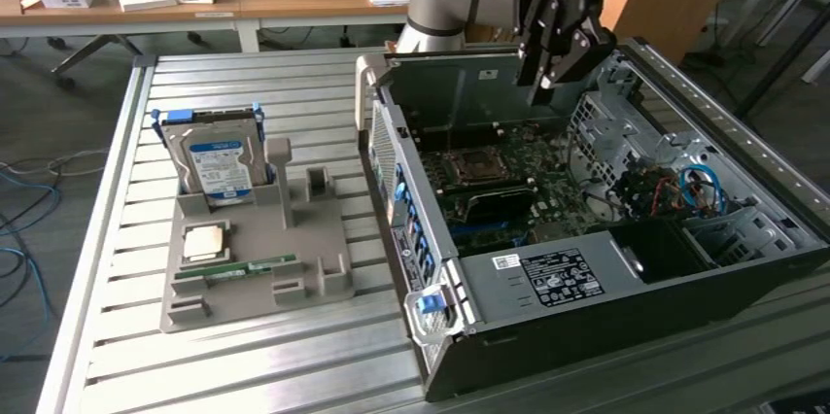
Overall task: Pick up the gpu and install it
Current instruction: 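Insert the gpu into the slot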
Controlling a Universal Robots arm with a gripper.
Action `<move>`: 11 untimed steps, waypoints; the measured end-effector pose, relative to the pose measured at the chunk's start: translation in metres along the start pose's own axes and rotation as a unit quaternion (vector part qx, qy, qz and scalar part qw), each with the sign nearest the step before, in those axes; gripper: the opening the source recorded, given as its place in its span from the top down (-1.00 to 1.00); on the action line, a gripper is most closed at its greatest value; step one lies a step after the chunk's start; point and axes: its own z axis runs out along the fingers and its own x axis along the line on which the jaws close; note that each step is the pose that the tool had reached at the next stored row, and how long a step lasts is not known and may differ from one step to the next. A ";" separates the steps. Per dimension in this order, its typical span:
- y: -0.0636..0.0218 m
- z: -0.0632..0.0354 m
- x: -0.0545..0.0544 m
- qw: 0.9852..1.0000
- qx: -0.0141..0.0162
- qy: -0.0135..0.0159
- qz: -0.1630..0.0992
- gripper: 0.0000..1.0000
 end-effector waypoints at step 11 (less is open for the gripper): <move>0.0003 0.0109 0.000 1.000 0.000 -0.001 0.000 0.21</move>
